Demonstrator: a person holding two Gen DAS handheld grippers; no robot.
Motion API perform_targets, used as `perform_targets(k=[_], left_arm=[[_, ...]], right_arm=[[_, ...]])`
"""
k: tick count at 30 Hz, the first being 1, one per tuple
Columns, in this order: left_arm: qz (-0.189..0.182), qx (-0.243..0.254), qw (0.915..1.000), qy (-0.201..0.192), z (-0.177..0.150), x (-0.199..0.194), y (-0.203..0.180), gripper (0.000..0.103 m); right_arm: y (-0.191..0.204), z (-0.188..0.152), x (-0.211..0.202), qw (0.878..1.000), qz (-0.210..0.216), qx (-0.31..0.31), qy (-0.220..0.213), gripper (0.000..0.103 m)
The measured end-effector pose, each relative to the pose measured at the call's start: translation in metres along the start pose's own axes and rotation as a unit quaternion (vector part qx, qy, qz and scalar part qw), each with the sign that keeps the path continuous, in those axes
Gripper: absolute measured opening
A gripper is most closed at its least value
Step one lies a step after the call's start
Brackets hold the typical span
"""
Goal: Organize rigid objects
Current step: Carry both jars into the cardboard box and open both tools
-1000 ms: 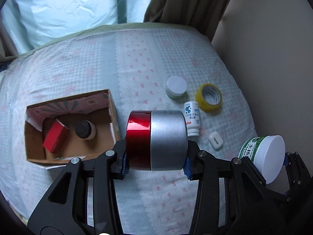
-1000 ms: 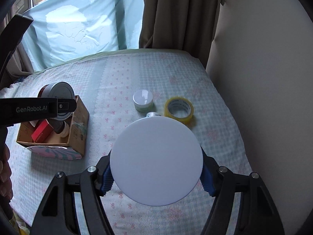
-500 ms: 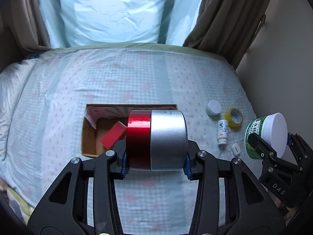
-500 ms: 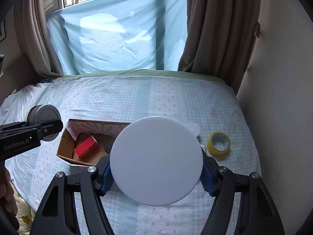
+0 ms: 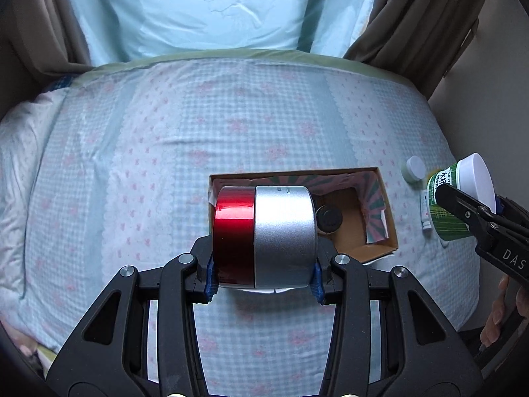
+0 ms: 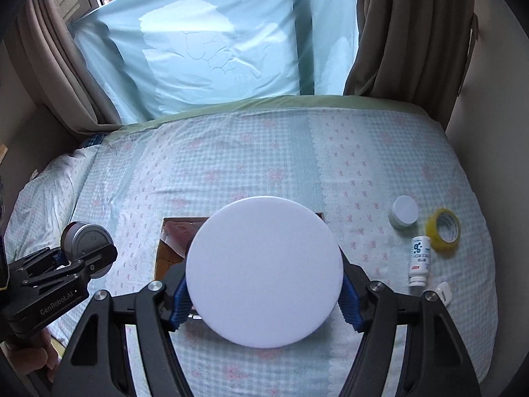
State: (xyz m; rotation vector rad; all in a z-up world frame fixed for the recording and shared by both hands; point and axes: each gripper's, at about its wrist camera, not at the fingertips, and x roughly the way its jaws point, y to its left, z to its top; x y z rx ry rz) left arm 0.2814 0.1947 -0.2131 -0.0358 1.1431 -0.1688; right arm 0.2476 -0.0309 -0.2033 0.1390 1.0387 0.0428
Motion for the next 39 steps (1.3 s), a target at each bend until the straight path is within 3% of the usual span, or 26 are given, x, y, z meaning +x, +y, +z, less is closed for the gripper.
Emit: perform_targets(k=[9,20,29,35,36,37,38,39], left_arm=[[-0.006,-0.001,0.9982,0.059,0.020,0.092,0.018,0.038],[0.006,0.010,0.9920,0.126,0.021,0.196,0.016,0.038],[0.015,0.039,0.9841,0.172,0.013,0.234,0.011,0.038],[0.023,0.063,0.9834,0.168,0.012,0.232,0.004,0.039],[0.019,0.063,0.9829,0.172,0.011,0.232,0.003,0.042],[0.012,0.060,0.9821,0.178,0.011,0.232,0.002,0.064],[0.006,0.058,0.9821,0.179,0.011,0.230,0.001,0.088],[-0.010,0.057,0.9836,0.171,0.011,0.226,-0.002,0.103]], right_arm=[[-0.004,-0.002,0.089,0.997,-0.016,0.021,0.078,0.067],[-0.020,-0.041,0.171,0.989,-0.040,-0.039,0.136,0.067],[-0.016,-0.054,0.196,0.984,-0.056,-0.075,0.153,0.067],[-0.014,-0.060,0.199,0.982,-0.064,-0.087,0.156,0.068],[-0.016,-0.061,0.199,0.982,-0.065,-0.083,0.157,0.068],[-0.017,-0.062,0.199,0.983,-0.065,-0.078,0.154,0.071],[-0.019,-0.062,0.197,0.984,-0.065,-0.073,0.147,0.088],[-0.022,-0.062,0.195,0.986,-0.062,-0.069,0.140,0.103]])
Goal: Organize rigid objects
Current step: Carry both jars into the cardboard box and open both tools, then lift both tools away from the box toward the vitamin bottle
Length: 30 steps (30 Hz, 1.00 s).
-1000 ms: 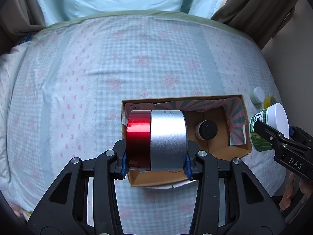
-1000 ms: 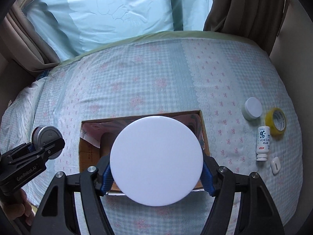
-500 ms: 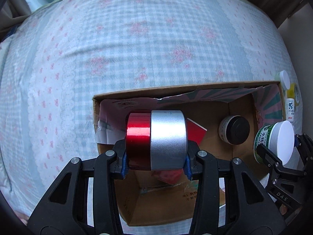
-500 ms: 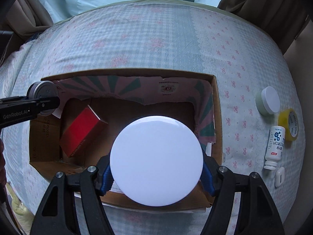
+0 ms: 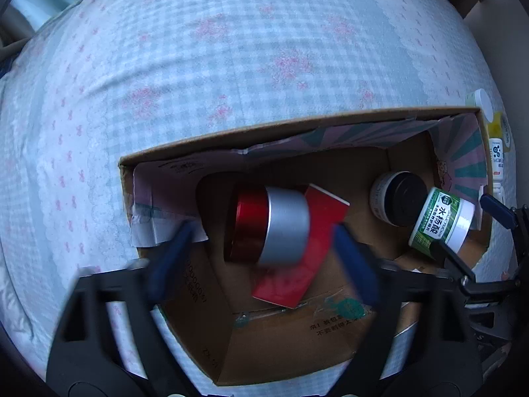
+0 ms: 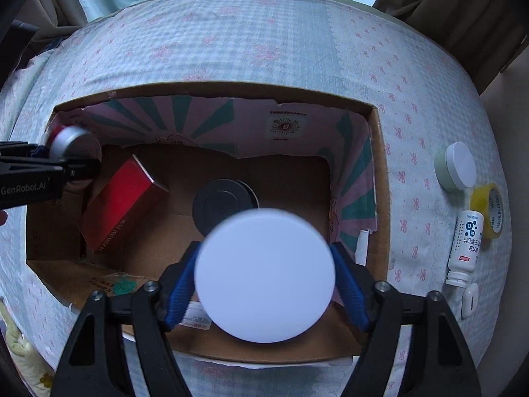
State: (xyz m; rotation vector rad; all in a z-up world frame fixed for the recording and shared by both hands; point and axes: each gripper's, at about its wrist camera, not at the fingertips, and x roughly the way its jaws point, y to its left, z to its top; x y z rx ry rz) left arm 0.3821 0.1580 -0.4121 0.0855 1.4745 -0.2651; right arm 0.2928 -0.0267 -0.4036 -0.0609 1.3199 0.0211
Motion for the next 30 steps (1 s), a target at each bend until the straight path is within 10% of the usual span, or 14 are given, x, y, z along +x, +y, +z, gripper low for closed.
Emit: perform_targets(k=[30], left_arm=[[0.038,0.013,0.9924,-0.117,-0.086,-0.169,-0.036,0.103]], right_arm=[[-0.030,-0.064,-0.156,0.995,-0.003,0.042,-0.093,0.103]])
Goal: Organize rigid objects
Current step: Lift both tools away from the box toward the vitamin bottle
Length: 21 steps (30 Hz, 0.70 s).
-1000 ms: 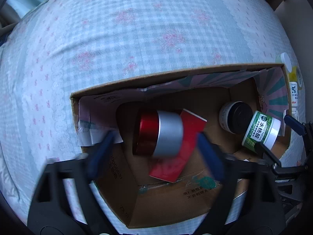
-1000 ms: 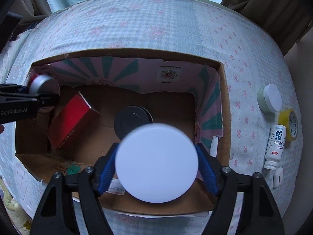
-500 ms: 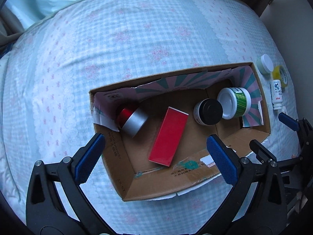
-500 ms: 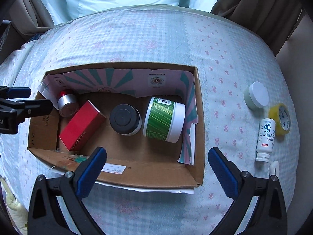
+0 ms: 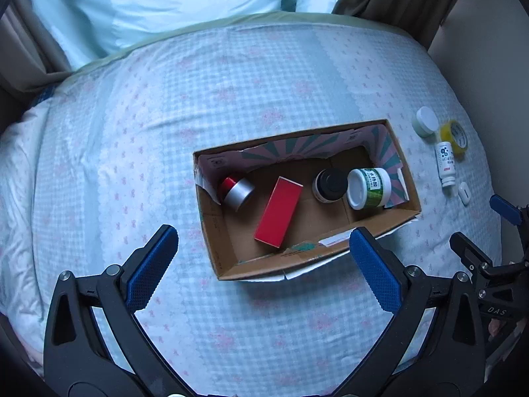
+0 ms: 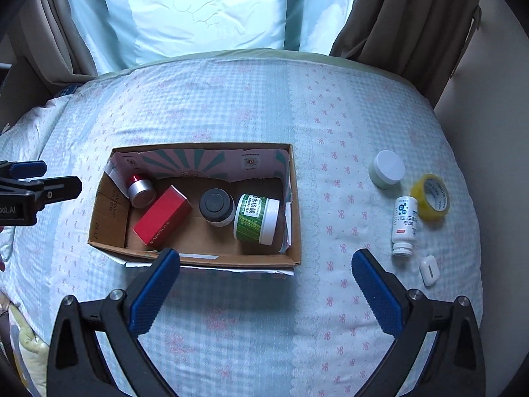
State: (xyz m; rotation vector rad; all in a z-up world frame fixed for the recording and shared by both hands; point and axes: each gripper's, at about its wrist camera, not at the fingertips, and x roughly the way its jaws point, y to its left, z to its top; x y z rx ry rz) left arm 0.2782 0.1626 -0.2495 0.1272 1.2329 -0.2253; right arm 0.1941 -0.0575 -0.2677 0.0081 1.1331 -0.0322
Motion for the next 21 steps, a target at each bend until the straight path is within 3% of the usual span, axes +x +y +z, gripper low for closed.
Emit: perform_targets(k=[10,21], left_arm=[[0.021,0.014,0.9987,-0.044,-0.034,-0.054,-0.067,0.103],[0.027,0.006,0.9994,-0.022,-0.041,-0.044,-0.213,0.103]], right_arm=[[-0.088,-0.038,-0.058,0.999,-0.008,0.028,-0.016,0.103],[-0.238,-0.044,-0.070,1.000,-0.010,0.010,-0.022,0.103]])
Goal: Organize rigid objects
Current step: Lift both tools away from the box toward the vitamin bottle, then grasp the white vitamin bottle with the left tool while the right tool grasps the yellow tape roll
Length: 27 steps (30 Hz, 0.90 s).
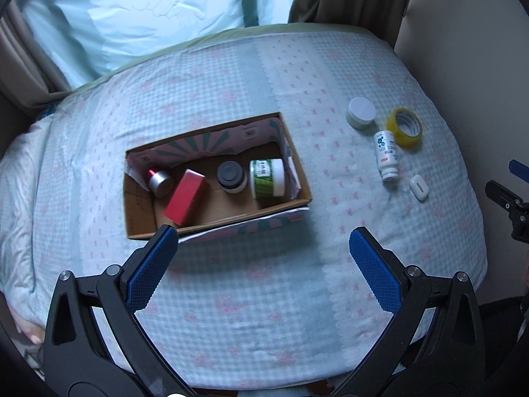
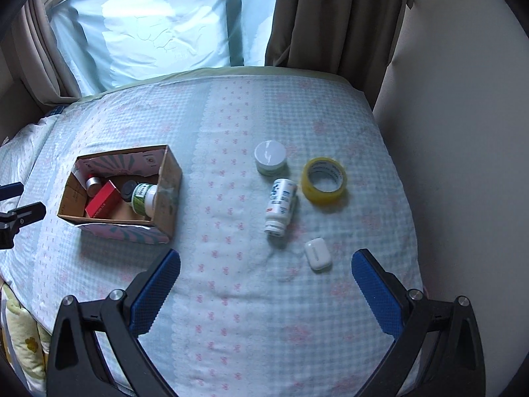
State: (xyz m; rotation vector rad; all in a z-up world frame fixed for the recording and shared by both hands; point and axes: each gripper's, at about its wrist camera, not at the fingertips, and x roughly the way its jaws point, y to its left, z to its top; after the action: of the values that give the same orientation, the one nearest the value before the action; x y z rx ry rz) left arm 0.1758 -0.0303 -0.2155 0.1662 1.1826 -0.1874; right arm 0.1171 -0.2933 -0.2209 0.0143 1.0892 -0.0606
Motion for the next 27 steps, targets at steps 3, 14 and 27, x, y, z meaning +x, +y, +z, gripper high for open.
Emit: perform_targets(k=[3,14,27], left_arm=[[-0.016,-0.005,0.9997,0.016,0.008,0.012,-0.041,0.103],[-0.074,0.013,0.9934,0.087,0.060,0.099,-0.150,0.103],[-0.099,-0.006,0.9844,0.145,0.086,0.247,-0.209,0.103]], right_arm=[[-0.035,0.010,0.006,1.000,0.002,-0.010,0.008,0.103],[-0.113,0.053,0.100,0.993,0.039,-0.027,0.107,0.103],[-0.120,0.069,0.258,0.977,0.064,0.014,0.201,0.103]])
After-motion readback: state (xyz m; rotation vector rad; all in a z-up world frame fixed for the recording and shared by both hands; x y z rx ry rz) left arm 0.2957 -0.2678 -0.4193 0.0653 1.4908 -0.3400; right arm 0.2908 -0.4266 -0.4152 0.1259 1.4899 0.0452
